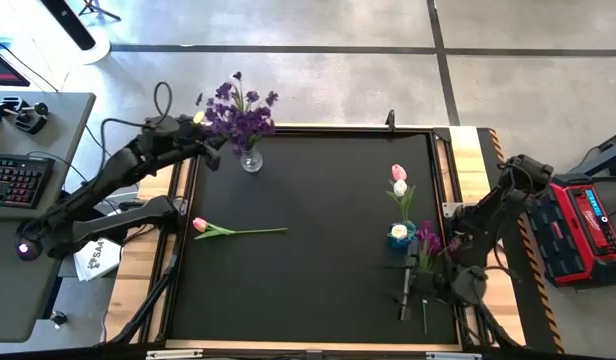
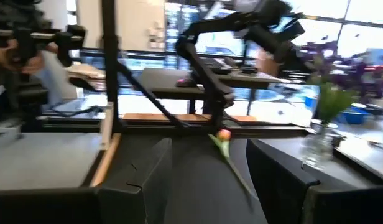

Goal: Sort flowers into vase by color
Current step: Adjust the violet flowers, then adjust the transparent blue vase

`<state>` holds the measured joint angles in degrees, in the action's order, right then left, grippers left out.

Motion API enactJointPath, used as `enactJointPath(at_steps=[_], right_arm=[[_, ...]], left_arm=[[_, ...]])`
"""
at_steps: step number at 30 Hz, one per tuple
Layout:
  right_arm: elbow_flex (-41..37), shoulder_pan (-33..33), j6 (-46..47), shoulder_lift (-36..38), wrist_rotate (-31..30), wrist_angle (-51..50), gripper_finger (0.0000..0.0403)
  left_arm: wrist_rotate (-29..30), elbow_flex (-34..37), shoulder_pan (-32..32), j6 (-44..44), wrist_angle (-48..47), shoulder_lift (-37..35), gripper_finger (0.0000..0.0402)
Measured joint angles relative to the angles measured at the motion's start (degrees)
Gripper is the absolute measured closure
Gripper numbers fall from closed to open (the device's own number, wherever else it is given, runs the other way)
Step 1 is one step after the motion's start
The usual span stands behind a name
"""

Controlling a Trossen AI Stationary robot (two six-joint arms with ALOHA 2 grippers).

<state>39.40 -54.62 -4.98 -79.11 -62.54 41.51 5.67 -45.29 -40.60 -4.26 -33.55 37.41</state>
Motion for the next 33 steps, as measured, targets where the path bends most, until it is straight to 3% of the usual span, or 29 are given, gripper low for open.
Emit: enactJointPath(at_steps=[6,11,19,26,33], right_arm=[[0.0,9.5,5.3,0.0,16.3,-4.2,0.021],[0.0,20.2,12.3,0.0,30.1,-8.6,0.021],[0.0,34.4,14.0,-2.0,43.8,-8.8,0.021],[9.0,41.6,12.7,-14.6,54.4,-10.2,0.0209],[25.7,47.8,8.6,-30.4,66.7,-18.8,0.0209]], left_arm=[[-0.7,-4.9,3.0,-1.7,-5.8,-2.5,0.0218],[-2.1,-6.5,8.9,-4.6,-6.0,-4.9,0.0218],[2.1,-6.5,20.1,-9.0,-5.7,-6.5,0.0218],[5.7,-6.5,25.9,-10.2,-5.7,-6.6,0.0218],[7.3,-6.5,27.2,-10.6,-6.1,-6.6,0.0218]])
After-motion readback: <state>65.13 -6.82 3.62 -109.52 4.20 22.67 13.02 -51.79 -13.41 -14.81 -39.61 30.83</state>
